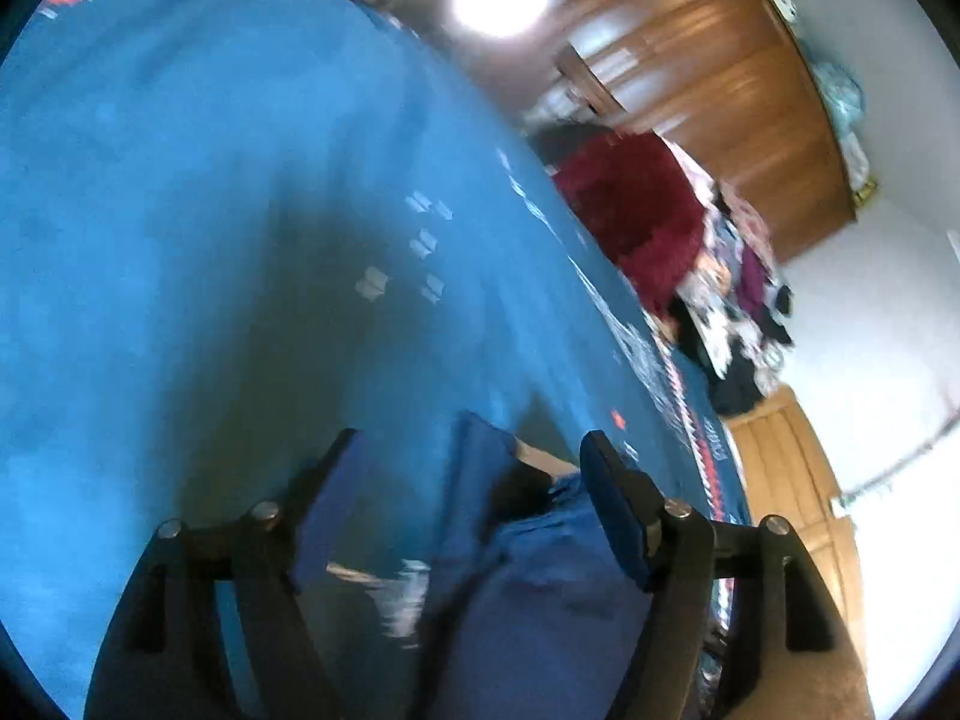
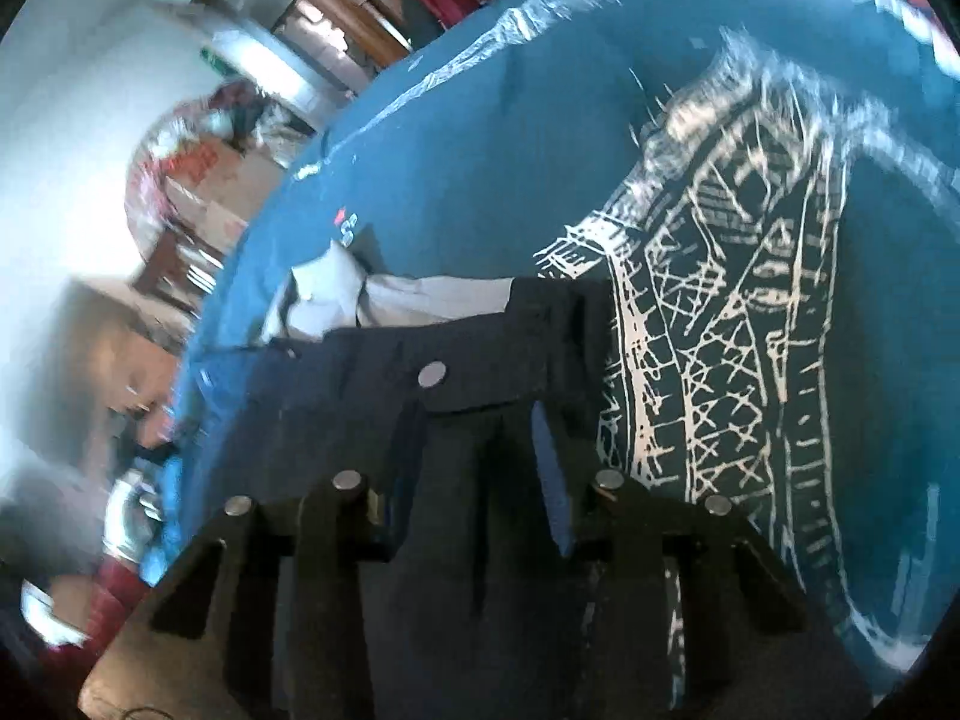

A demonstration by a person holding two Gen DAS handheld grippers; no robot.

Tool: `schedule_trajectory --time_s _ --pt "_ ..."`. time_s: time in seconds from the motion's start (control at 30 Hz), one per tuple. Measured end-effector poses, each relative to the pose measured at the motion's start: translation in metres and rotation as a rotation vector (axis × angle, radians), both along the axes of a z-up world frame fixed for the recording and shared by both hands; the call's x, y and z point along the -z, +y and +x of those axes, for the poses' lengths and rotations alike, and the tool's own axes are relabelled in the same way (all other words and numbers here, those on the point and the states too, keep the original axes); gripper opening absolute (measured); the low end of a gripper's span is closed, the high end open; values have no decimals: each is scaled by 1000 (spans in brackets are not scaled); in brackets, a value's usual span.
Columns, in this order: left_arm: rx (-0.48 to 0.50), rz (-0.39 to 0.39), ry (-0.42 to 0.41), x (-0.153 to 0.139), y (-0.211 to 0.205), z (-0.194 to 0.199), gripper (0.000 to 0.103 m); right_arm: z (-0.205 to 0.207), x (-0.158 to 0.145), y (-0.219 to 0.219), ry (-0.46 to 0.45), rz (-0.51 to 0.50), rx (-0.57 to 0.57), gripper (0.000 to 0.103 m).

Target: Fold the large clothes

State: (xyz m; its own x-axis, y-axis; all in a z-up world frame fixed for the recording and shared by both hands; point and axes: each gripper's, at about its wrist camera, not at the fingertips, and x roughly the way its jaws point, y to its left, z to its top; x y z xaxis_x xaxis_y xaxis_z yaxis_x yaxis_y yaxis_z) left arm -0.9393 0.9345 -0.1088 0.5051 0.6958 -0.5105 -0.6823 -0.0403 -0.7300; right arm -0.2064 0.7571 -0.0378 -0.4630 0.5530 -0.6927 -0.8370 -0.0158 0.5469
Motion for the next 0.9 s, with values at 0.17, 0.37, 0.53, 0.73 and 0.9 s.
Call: schedule_trajectory --time_s 0.17,0.37,0.53,0.73,0.9 --pt "114 6 77 -7 -34 8 74 -24 -25 -1 -110 33 23 39" --pt "392 -114 267 32 -103 50 69 -104 -51 22 -99 91 -93 45" --pt "474 -131 256 21 -158 32 67 -217 -53 20 -159 107 -360 53" --pt "332 -53 33 -3 -202 -25 69 -385 -51 -32 -255 214 -744 57" --pt "220 30 -156 -5 -226 -55 74 -477 -21 -89 -472 304 -886 86"
